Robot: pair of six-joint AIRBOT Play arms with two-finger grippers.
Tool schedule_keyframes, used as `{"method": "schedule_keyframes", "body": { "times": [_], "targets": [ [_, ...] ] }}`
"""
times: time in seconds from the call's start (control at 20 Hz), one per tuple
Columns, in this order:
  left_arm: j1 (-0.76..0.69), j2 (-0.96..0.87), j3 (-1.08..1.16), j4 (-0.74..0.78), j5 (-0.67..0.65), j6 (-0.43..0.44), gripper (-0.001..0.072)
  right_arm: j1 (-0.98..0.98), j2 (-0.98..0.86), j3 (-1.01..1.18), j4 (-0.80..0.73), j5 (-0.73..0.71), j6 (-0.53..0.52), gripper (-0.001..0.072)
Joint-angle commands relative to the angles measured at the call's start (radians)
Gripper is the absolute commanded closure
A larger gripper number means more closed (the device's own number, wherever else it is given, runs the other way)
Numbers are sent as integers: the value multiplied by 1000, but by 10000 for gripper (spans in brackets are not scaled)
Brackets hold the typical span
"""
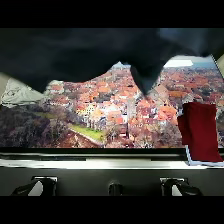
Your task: Fold the shirts.
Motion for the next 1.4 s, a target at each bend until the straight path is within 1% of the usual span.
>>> {"method": "schedule_keyframes", "body": {
  "times": [0.0, 0.05, 0.15, 0.2, 0.3, 0.4, 0.45, 0.55, 0.65, 0.7, 0.75, 0.85, 0.95, 1.0, 1.05, 1.1, 1.15, 1.2, 1.25, 1.3, 1.35],
  "targets": [
    [-1, 92, 24, 48, 11, -29, 677, 1, 121, 17, -96, 71, 61, 667],
    [-1, 90, 24, 48, -3, -36, 677, 1, 126, 18, -107, 110, 88, 667],
    [-1, 69, 23, 50, -54, -35, 678, 1, 116, 17, -111, 188, 100, 667],
    [-1, 47, 17, 62, -96, -35, 678, 1, 98, 17, -111, 232, 100, 667],
    [-1, -11, -31, 74, -198, -34, 678, 1, 24, 17, -111, 365, 99, 667],
    [-2, -103, -137, 72, -307, -23, 678, 1, -116, 15, -98, 542, 75, 667],
    [-6, -156, -212, 73, -326, -4, 678, 2, -206, 1, -60, 622, 65, 667],
    [-25, -287, -389, 74, -324, 73, 678, 2, -396, -71, 14, 697, 67, 668],
    [-45, -442, -523, 82, -308, 109, 678, 35, -583, -164, 29, 705, 73, 668],
    [-56, -525, -562, 92, -286, 116, 678, 59, -670, -194, 25, 669, 74, 668],
    [-63, -613, -575, 90, -271, 115, 678, 85, -767, -202, 30, 615, 78, 668],
    [-76, -788, -549, 66, -237, 115, 678, 129, -916, -202, 37, 425, 141, 668],
    [-91, -909, -484, 50, -191, 115, 678, 140, -996, -202, 43, 238, 224, 668],
    [-100, -954, -442, 49, -173, 116, 677, 137, -1009, -202, 53, 174, 258, 668],
    [-106, -982, -404, 49, -167, 116, 676, 128, -1008, -202, 56, 126, 278, 668],
    [-108, -992, -373, 49, -167, 117, 677, 120, -997, -201, 58, 113, 276, 666],
    [-107, -988, -349, 50, -173, 124, 676, 106, -980, -200, 58, 138, 260, 666],
    [-105, -978, -330, 50, -196, 141, 677, 88, -958, -200, 56, 198, 227, 665],
    [-101, -963, -317, 55, -242, 142, 676, 72, -940, -200, 55, 295, 192, 665],
    [-100, -950, -317, 55, -312, 141, 676, 62, -927, -202, 50, 455, 178, 667],
    [-101, -946, -319, 60, -428, 133, 676, 63, -925, -213, 50, 600, 177, 667]
  ]
}}
